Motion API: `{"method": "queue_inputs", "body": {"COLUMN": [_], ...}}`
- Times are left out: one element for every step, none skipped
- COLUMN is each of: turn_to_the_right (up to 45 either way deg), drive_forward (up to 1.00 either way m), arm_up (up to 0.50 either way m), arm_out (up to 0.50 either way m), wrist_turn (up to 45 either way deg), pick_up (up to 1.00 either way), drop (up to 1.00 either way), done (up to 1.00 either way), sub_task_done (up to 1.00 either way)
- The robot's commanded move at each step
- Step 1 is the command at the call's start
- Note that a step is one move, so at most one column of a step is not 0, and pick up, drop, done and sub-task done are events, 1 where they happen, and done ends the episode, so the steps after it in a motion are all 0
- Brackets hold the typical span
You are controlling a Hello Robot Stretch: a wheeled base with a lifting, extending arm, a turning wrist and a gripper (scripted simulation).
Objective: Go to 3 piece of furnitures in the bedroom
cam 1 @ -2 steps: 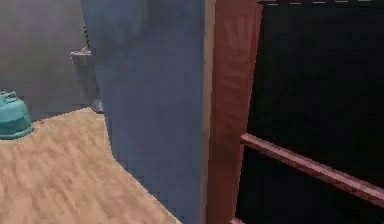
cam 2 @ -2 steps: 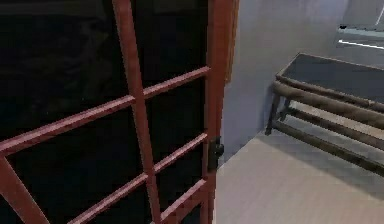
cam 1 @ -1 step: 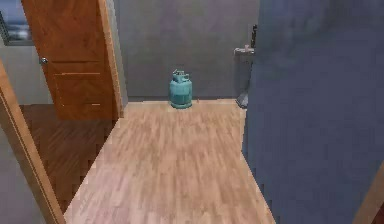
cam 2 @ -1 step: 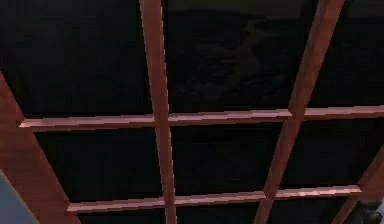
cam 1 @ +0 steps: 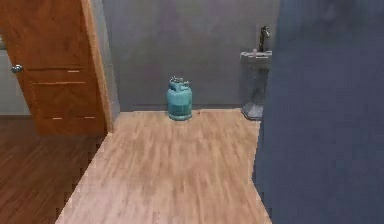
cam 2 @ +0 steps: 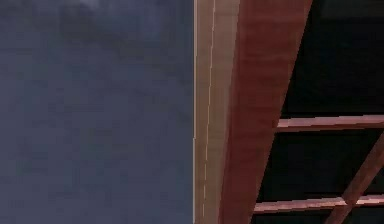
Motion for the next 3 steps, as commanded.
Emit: {"method": "queue_inputs", "body": {"turn_to_the_right": [-33.0, 0.0, -3.0], "drive_forward": [0.0, 1.0, 0.0], "arm_up": [0.0, 0.0, 0.0], "arm_out": [0.0, 0.0, 0.0], "wrist_turn": [0.0, 0.0, 0.0], "pick_up": [0.0, 0.0, 0.0], "drop": [0.0, 0.0, 0.0], "done": [0.0, 0.0, 0.0], "sub_task_done": [0.0, 0.0, 0.0]}}
